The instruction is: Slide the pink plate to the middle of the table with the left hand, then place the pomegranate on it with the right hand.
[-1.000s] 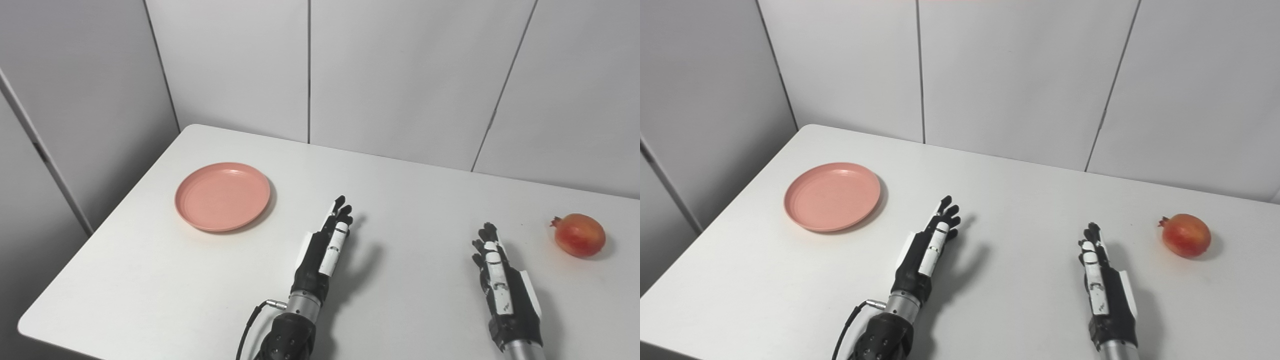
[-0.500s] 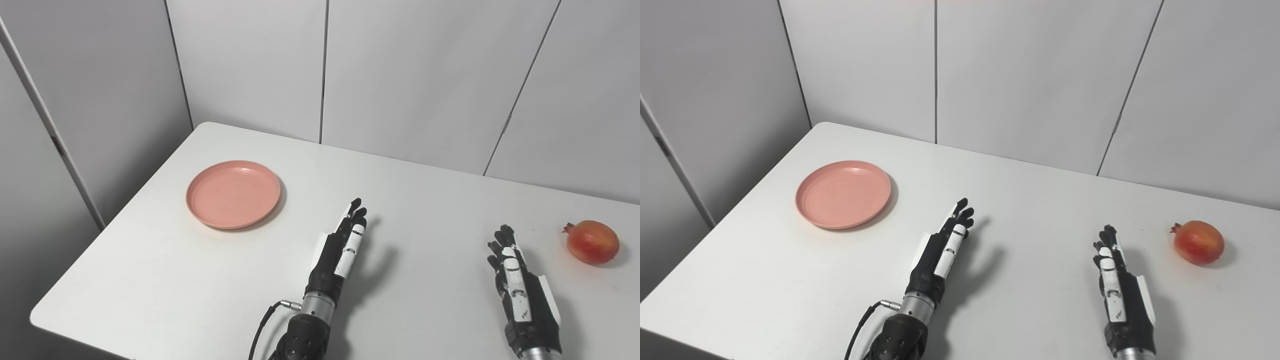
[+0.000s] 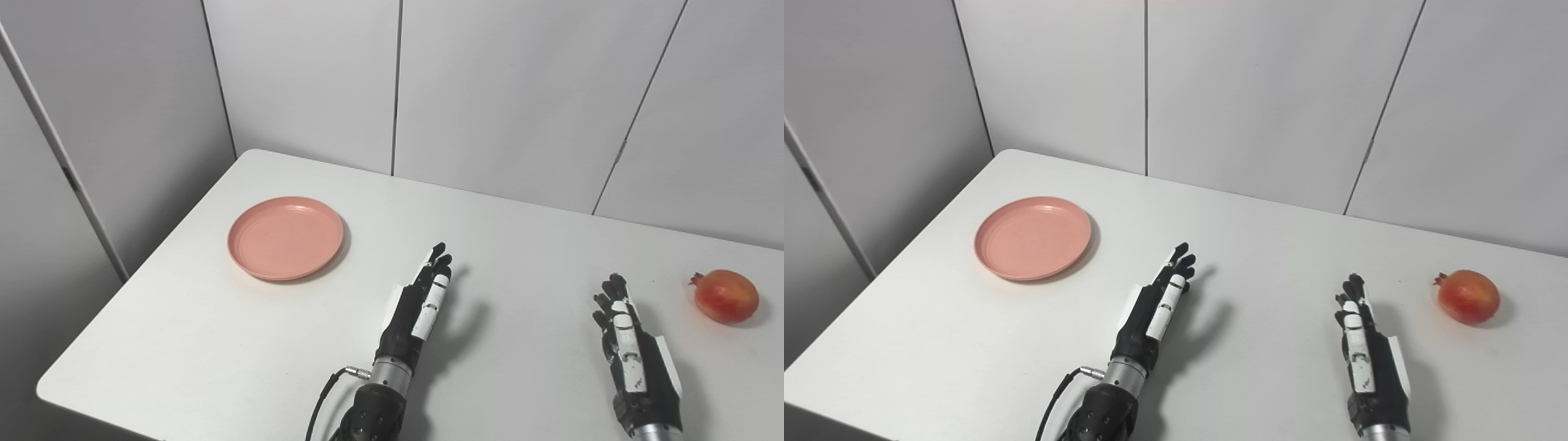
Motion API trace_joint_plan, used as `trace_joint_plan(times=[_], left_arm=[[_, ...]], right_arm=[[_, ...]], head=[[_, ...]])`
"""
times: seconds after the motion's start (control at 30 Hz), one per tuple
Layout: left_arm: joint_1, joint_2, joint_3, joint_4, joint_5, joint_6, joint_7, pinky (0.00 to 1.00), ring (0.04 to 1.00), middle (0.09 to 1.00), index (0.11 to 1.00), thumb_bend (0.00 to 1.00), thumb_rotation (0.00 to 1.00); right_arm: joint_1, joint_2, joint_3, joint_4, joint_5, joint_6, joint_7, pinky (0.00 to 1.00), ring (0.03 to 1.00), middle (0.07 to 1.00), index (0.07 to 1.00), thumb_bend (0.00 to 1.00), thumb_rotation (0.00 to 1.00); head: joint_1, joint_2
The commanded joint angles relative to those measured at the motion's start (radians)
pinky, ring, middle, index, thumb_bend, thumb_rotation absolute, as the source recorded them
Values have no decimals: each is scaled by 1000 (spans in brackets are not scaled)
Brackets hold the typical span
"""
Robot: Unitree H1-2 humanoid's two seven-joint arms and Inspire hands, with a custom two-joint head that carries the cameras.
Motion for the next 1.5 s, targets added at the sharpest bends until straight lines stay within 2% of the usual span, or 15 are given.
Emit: trace_joint_plan(times=[0.0,0.2,0.7,1.07,1.27,1.47], left_arm=[[-43,11,-6,-19,5,-37,-9,912,935,950,936,409,1000],[-66,41,-7,-80,-20,-7,-56,909,926,939,932,411,1000],[-132,85,19,-233,-4,43,-69,878,897,919,912,450,1000],[-214,161,118,-309,-58,81,-75,870,886,912,901,438,1000],[-245,224,181,-307,-105,69,-79,912,906,927,914,464,1000],[-264,241,264,-322,-160,121,-50,895,898,910,899,446,1000]], right_arm=[[-27,6,0,-12,-2,-49,-5,1000,1000,1000,1000,116,1000],[-31,10,0,6,-7,-70,-8,1000,1000,1000,1000,119,1000],[-32,12,0,15,-10,-87,-5,1000,1000,1000,1000,113,1000],[-34,10,1,22,-16,-93,-2,1000,1000,1000,1000,108,1000],[-33,12,-1,16,-10,-87,-2,1000,1000,1000,1000,117,1000],[-32,11,-3,17,-9,-84,-2,1000,1000,1000,1000,124,1000]], head=[[0,1],[-3,-3],[6,-5],[9,-3],[14,-3],[17,-4]])
